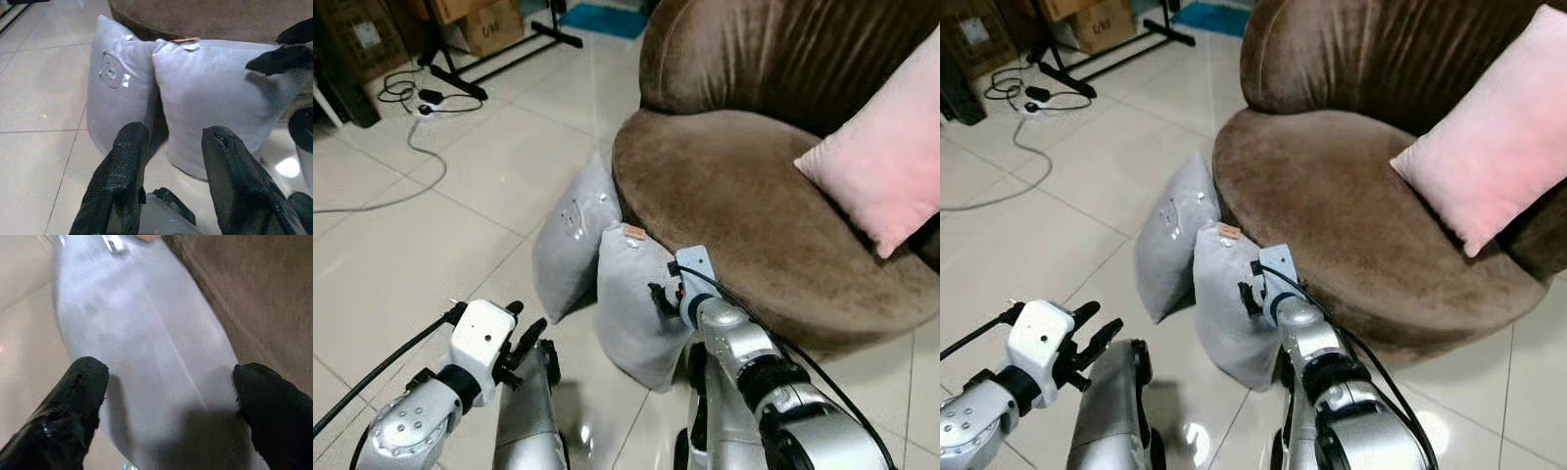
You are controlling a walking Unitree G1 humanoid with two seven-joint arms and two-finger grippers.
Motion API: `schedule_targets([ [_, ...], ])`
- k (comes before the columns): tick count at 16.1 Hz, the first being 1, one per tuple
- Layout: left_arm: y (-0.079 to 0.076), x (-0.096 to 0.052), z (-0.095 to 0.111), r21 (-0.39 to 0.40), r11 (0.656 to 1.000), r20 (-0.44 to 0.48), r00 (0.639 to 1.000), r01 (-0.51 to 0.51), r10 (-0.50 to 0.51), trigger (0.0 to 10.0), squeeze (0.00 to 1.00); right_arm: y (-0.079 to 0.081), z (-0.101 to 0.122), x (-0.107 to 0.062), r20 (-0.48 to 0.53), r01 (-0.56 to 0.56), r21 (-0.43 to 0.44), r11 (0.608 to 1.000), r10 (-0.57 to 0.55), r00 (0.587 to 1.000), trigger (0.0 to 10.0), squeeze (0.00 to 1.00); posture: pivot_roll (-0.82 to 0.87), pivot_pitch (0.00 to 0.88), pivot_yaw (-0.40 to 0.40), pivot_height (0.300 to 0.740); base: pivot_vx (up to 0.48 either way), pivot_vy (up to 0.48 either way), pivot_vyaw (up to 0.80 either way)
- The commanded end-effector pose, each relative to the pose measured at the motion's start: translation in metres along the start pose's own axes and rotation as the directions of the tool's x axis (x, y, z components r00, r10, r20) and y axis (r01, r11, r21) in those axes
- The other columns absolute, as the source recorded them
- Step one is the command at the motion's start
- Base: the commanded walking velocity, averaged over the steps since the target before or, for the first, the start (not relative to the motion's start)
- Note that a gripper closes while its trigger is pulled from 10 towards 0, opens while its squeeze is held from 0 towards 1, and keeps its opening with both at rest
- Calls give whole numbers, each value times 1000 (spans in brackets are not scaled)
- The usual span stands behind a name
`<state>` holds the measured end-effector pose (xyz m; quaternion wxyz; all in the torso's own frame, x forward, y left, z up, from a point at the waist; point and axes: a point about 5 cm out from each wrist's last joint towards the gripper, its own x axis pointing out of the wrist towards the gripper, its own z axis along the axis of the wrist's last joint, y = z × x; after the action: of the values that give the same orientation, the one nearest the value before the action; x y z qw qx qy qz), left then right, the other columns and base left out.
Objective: Move the pillow to the sofa from floor
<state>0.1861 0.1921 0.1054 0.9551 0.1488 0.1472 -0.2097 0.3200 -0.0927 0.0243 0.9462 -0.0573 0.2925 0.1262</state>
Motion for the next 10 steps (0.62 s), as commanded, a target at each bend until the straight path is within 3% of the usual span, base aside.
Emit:
schedule_targets([
  [1,0,-7,1,12,1000,-17,1000,15,-15,10000,0,-3,1,2,5,32,-9,999,-32,999,10000,1000,165,181,-18,522,0,0,0],
  [3,-2,-15,1,14,999,-34,999,31,-30,10000,0,-8,3,3,3,71,-19,997,-71,998,10000,1000,178,188,-17,522,0,0,0],
  [4,-2,-18,0,17,999,-43,999,35,-34,10000,0,-9,1,3,-9,72,-36,997,-72,997,10000,878,182,188,-18,522,0,0,0],
  [5,-3,-20,0,23,999,-50,998,40,-39,10000,0,-11,-1,3,-21,77,-62,995,-78,997,10000,0,185,187,-18,522,0,0,0],
  [7,-5,-23,-1,19,999,-57,997,47,-46,10000,0,-13,-7,3,-53,78,-100,992,-84,995,10000,0,186,188,-19,522,0,0,0],
  [9,-8,-25,-1,6,998,-69,996,65,-64,10000,0,-11,-20,2,-120,67,-46,997,-72,990,10000,0,196,191,-21,522,0,0,0],
  [10,-10,-26,0,1,997,-69,995,75,-75,10000,0,-11,-21,2,-126,77,18,997,-74,989,8784,0,203,188,-20,522,0,0,0],
])
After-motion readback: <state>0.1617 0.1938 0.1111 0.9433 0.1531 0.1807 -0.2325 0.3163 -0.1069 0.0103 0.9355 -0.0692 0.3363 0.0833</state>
